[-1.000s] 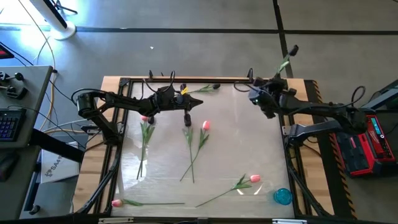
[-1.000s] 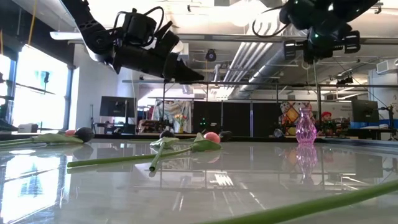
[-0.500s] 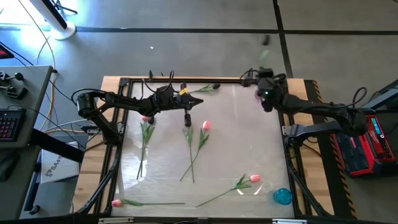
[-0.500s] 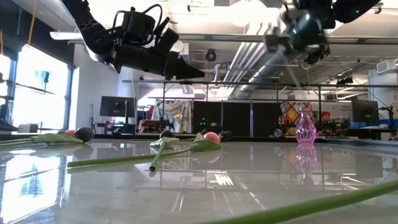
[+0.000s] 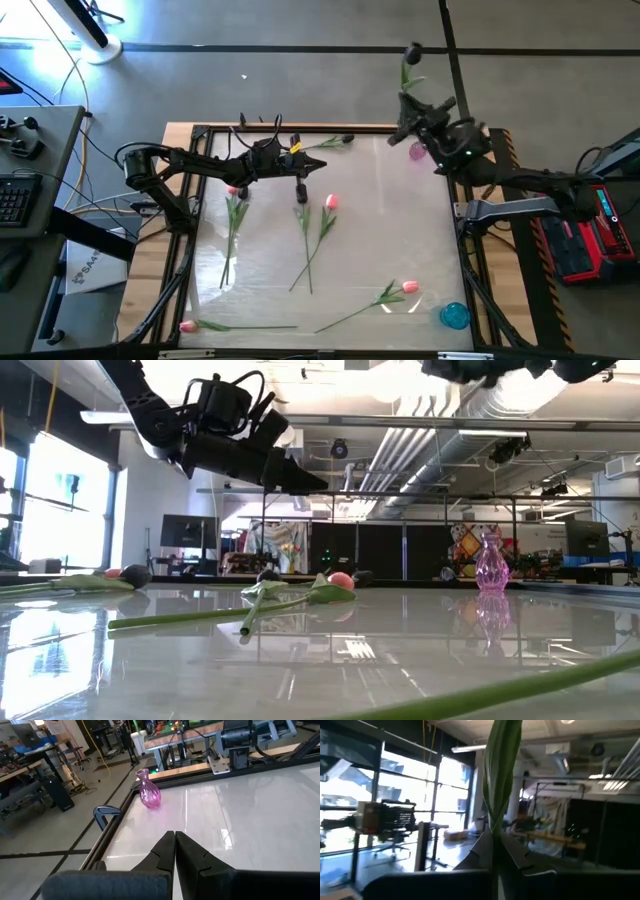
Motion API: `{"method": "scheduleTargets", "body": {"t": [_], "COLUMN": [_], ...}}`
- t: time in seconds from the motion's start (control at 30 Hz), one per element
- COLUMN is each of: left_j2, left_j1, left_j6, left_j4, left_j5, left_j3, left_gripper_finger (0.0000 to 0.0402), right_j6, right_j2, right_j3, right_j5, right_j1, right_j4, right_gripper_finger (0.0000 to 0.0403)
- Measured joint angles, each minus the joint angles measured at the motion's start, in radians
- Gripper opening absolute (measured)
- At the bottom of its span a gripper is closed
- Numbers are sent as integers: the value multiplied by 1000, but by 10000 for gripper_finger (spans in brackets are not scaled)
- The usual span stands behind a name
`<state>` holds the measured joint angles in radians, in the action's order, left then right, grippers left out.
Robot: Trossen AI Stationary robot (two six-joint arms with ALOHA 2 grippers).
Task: Sort flowers into vase by color
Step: Put the middle right black flower into the purple vase
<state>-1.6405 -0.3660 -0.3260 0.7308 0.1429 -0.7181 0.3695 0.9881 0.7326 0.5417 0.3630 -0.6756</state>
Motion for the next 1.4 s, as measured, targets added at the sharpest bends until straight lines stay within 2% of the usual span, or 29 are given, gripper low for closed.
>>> {"method": "scheduleTargets", "body": {"t": [0.1, 0.23, 0.33, 0.5, 0.57, 0.8, 1.03, 1.4], "left_j2": [0, 0, 0, 0, 0, 0, 0, 0], "left_j1": [0, 0, 0, 0, 0, 0, 0, 0], "left_j6": [1, 3, 9, 9, 9, 9, 8, 8], "left_j4": [-8, -9, -9, -9, -9, 7, 22, 23], "left_j5": [0, 0, 0, 0, 0, 0, 0, 0], "left_j3": [0, 0, 0, 0, 0, 0, 0, 0], "left_gripper_finger": [0, 0, 0, 0, 0, 0, 0, 0], "right_j6": [96, 220, 207, 164, 136, 69, 13, 28], "right_j2": [-27, -29, -29, -29, -29, -28, -6, 42], "right_j3": [-4, -53, -143, -310, -360, -421, -429, -429], "right_j5": [18, 164, 205, 210, 211, 213, 215, 222], "right_j1": [7, 35, 83, 163, 193, 251, 261, 302], "right_j4": [-34, -114, -232, -503, -561, -568, -484, -560], "right_gripper_finger": [0, 0, 0, 0, 0, 0, 0, 0]}}
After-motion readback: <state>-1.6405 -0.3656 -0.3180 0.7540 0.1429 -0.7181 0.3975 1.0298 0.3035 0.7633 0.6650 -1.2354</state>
